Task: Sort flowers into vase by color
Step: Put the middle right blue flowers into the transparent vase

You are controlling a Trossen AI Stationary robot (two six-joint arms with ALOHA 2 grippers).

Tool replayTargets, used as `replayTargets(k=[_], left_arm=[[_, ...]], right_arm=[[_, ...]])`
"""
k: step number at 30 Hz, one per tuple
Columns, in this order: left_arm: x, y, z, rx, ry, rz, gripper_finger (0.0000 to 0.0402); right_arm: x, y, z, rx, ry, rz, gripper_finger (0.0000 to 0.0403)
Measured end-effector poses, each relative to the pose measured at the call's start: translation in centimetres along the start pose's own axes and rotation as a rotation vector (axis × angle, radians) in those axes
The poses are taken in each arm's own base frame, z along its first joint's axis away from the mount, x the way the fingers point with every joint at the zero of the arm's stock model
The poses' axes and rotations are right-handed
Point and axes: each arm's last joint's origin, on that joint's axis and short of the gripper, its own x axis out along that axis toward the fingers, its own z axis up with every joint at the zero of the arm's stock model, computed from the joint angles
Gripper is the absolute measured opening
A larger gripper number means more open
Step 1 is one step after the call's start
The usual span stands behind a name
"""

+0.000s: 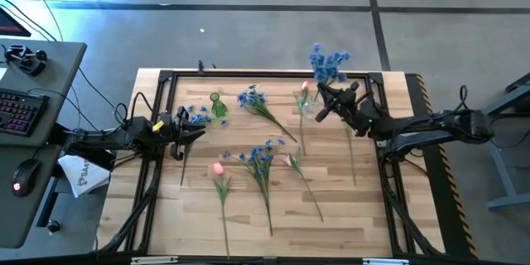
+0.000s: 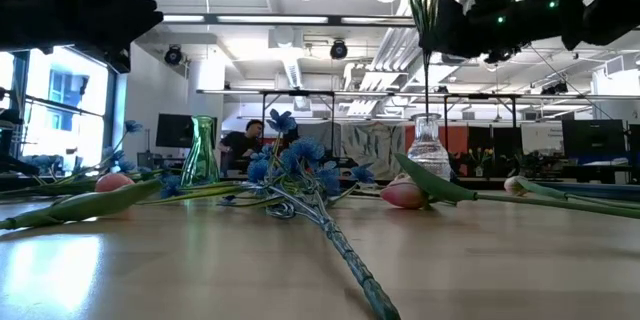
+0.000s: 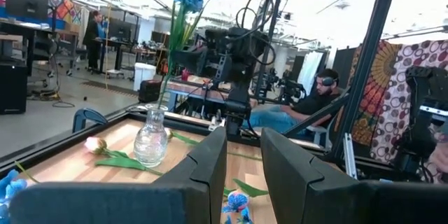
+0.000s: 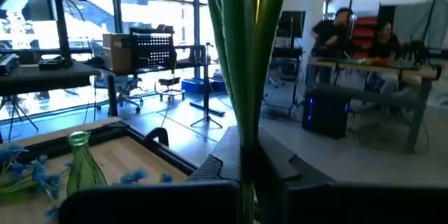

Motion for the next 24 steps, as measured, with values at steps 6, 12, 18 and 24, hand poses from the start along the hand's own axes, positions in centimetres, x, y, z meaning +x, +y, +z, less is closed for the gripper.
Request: replayTargets(k=[6,12,18,24], left_arm=[[0.0,0.0,0.0,-0.001,0.000,-0.002,0.0076],[0.0,0.0,0.0,-0.012,0.002,-0.002,0.0076],[0.0,0.1,-0.1,-0.032,0.008,0.014,0.0076],[-0.1,0.3,0.4,-0.016,0.076,0.145,0.0076]], right_arm=[[0.7,-0.8,-1.0,0.057,0.060,-0.049,0.0051],[0.8,-1.4,-1.4,0.056,0.181,-0.083,0.0143],[1.1,-1.4,1.1,-0.014,0.412,-0.100,0.0217],[1.0,-1.7,4.7,-0.036,0.644,-0.131,0.0242]])
